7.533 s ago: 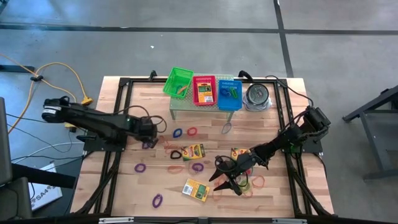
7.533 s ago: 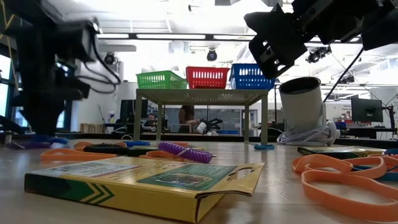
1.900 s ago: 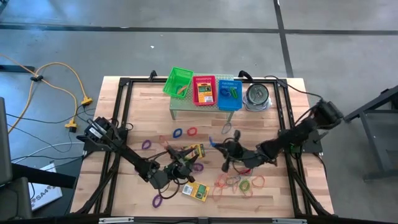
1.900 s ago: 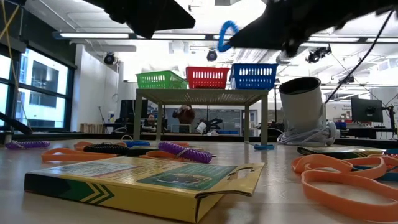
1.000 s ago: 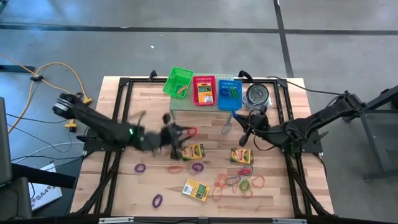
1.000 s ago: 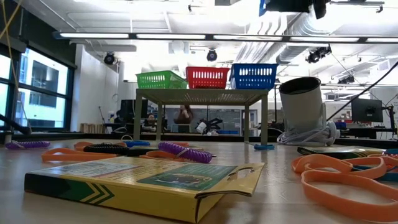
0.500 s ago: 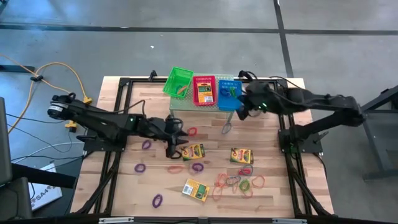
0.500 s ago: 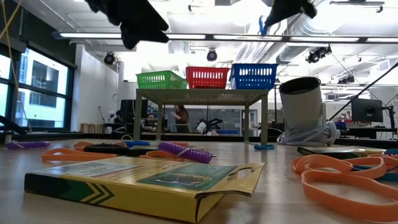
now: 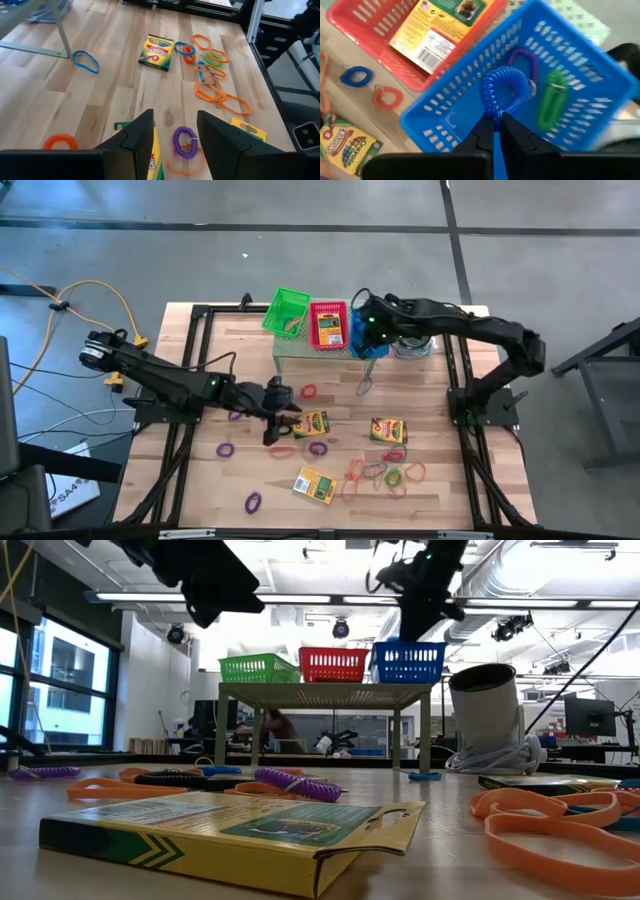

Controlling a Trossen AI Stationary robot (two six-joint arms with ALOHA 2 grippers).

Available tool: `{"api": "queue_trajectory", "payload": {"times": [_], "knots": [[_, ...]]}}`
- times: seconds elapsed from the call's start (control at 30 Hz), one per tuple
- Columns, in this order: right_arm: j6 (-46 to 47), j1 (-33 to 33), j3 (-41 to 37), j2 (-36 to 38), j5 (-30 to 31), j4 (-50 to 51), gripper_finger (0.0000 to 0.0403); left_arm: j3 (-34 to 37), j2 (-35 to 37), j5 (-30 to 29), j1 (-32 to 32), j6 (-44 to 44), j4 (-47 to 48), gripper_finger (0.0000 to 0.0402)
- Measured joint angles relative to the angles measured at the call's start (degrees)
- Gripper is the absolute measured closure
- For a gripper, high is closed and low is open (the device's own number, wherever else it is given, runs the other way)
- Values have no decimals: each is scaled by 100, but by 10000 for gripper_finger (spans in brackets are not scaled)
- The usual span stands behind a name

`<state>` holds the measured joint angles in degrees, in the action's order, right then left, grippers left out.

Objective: Pick & Place Office Desk Supplies
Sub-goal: Put the left blue spring keychain into the blue bin on the shelf, then put the orange rubber band into the green bin on the shelf

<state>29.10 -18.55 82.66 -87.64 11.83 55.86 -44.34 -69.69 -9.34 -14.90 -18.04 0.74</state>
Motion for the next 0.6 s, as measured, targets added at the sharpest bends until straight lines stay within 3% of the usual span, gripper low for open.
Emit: {"api": "queue_trajectory", "payload": {"times": [0.33, 0.6], "knots": [[-255, 28, 240, -172, 361, -11, 313, 0, 0, -2, -43, 1, 32, 255], [-429, 72, 245, -52, 331, -45, 317, 0, 0, -4, -41, 2, 52, 255]]}}
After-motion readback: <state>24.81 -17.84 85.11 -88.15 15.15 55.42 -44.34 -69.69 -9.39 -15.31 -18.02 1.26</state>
